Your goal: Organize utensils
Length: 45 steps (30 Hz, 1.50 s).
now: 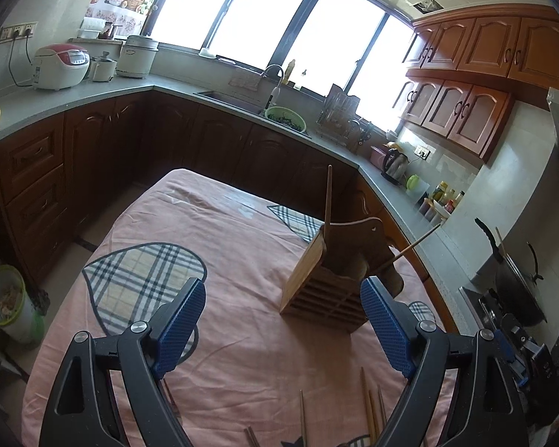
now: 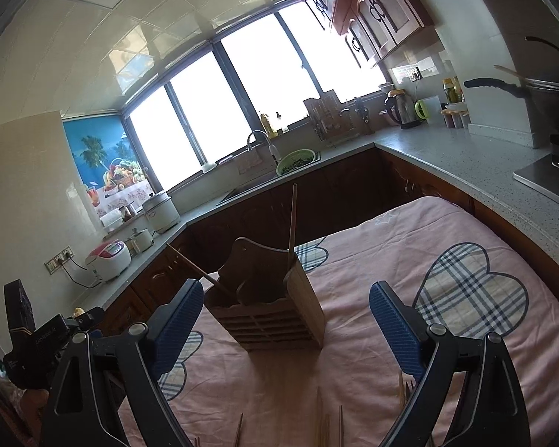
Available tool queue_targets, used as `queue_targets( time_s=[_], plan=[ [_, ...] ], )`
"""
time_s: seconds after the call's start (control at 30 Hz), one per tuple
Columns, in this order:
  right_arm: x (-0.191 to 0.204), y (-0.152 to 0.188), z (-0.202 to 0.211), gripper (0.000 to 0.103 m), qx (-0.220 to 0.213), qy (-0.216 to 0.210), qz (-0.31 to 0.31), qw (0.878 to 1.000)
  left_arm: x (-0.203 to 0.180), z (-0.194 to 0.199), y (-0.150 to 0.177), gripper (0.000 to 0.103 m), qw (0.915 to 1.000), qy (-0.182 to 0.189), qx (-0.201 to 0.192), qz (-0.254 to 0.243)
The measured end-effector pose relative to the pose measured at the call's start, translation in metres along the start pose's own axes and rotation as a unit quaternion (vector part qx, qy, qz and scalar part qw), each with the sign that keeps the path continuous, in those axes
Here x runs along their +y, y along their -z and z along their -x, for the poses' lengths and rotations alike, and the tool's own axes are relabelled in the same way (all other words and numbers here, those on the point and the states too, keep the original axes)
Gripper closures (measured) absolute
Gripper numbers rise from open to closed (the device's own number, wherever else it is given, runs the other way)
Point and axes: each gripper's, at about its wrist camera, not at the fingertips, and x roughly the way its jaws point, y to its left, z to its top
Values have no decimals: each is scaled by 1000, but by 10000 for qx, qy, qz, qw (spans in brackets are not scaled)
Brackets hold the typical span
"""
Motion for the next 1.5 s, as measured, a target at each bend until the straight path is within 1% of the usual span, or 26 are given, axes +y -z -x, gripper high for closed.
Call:
queue_targets(
  time_s=[0.23,0.37,0.6,0.9,1.07,1.23,1.33,1.43,1.5],
  plan=[
    [-4,26,21,10,241,85,45,9997,3,28,24,18,9995,-75,321,-9],
    [-7,43,33,10,361,177,74,9992,5,37,32,18,9987,-118,488,19],
    [-11,60,41,10,535,281,136,9981,-1,43,42,18,9970,-191,749,-10],
    [-11,75,32,11,879,323,239,9953,-22,32,47,18,9930,-298,1111,-286],
    [-9,81,24,12,1050,325,302,9935,-31,15,51,19,9894,-416,1308,-467],
    [-11,84,13,12,1190,372,317,9917,-40,-5,54,19,9855,-444,1515,-619],
    [-14,86,6,16,1272,388,312,9906,-44,-18,56,19,9826,-476,1655,-693],
    [-17,88,-2,23,1392,410,289,9890,-46,-32,57,21,9802,-498,1772,-726],
    [-19,90,-8,30,1487,442,282,9875,-48,-41,59,23,9786,-521,1843,-758]
  ],
)
